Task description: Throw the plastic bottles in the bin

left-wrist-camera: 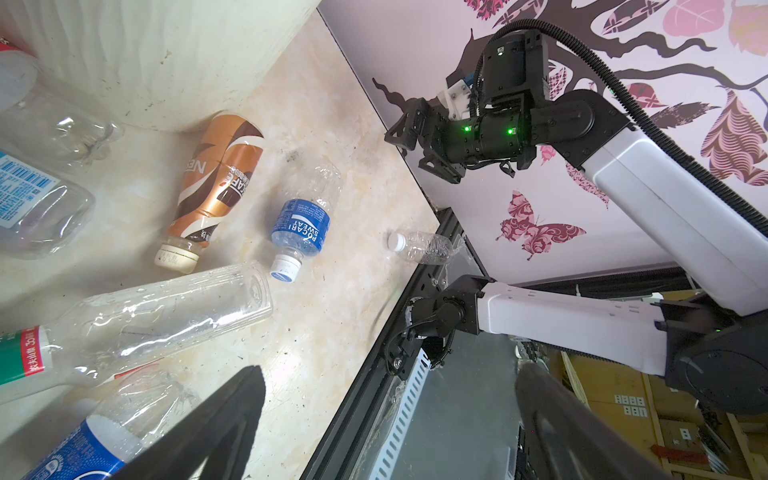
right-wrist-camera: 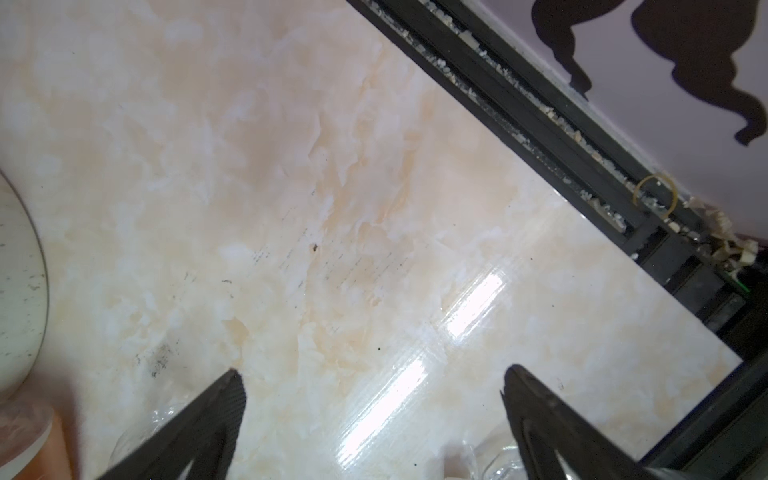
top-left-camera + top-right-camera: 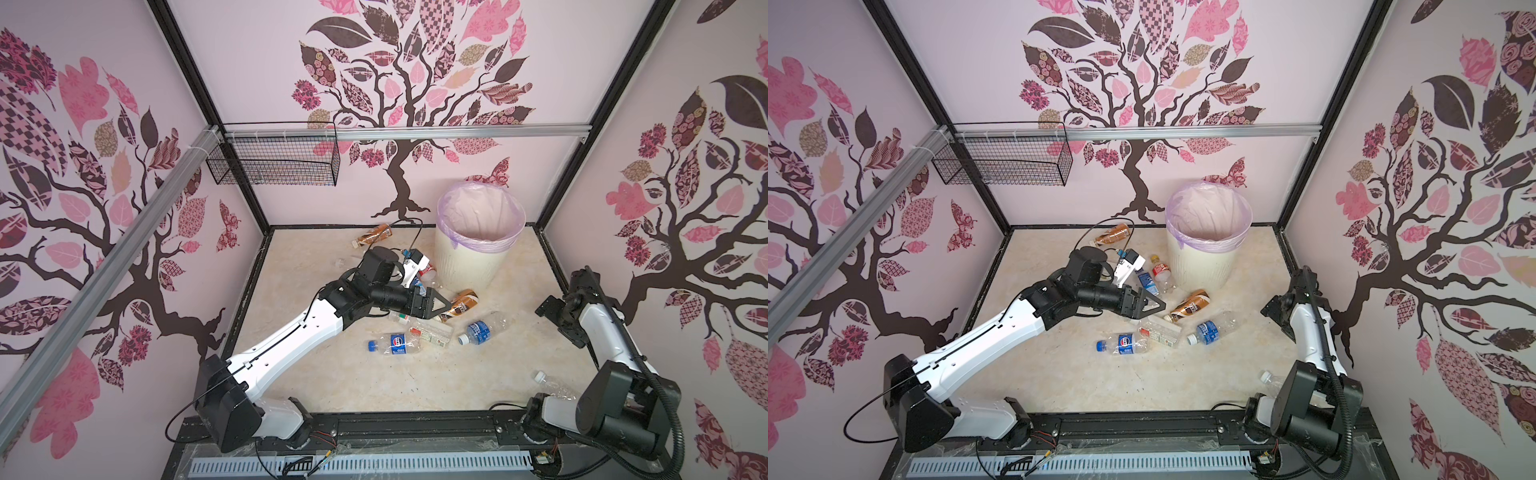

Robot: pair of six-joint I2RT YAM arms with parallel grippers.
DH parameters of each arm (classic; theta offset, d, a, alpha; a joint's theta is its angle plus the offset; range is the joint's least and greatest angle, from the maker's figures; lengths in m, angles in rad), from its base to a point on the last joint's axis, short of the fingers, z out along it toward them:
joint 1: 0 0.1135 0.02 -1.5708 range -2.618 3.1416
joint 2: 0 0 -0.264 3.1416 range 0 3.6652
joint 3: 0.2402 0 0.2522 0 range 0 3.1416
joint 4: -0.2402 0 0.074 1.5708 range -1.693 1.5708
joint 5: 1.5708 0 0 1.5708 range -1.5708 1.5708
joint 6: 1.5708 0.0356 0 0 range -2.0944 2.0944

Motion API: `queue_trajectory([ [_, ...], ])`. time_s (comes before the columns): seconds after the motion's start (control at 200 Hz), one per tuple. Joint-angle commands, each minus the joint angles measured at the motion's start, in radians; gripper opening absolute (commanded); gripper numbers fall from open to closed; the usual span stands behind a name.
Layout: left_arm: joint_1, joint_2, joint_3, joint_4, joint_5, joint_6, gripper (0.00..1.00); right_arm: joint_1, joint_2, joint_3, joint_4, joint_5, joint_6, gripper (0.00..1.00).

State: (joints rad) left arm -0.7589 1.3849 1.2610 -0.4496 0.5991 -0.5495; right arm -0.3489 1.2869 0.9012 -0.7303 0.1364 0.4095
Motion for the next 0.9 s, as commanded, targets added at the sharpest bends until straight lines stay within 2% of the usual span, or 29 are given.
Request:
queue_trajectory([
  [0.0, 0.003, 0.011, -0.025, 0.015, -0.004, 0.014, 0.98, 0.101, 0.059, 0.07, -0.063, 0.058, -0.02, 1.0],
  [0.07, -0.001, 0.012, -0.025, 0.014, -0.01, 0.016, 0.98, 0.108, 0.072, 0.086, -0.084, 0.031, 0.02, 1.0],
  [0.18, -0.024, 0.018, -0.019, 0.003, -0.022, 0.03, 0.98, 0.108, 0.012, 0.047, -0.037, 0.011, 0.06, 1.0],
  [0.43, -0.142, 0.001, -0.005, -0.041, -0.114, 0.091, 0.98, 0.108, 0.002, 0.034, -0.024, 0.022, 0.056, 0.99],
  [0.64, -0.154, 0.015, -0.004, -0.059, -0.136, 0.101, 0.98, 0.109, 0.017, 0.036, -0.054, 0.089, 0.141, 1.0],
  [0.775, -0.157, 0.026, -0.006, -0.058, -0.131, 0.087, 0.98, 0.108, 0.048, 0.033, -0.062, 0.036, 0.198, 0.99],
  [0.895, -0.158, 0.044, -0.009, -0.071, -0.121, 0.073, 0.98, 0.108, -0.024, 0.0, -0.034, 0.055, 0.247, 0.99],
])
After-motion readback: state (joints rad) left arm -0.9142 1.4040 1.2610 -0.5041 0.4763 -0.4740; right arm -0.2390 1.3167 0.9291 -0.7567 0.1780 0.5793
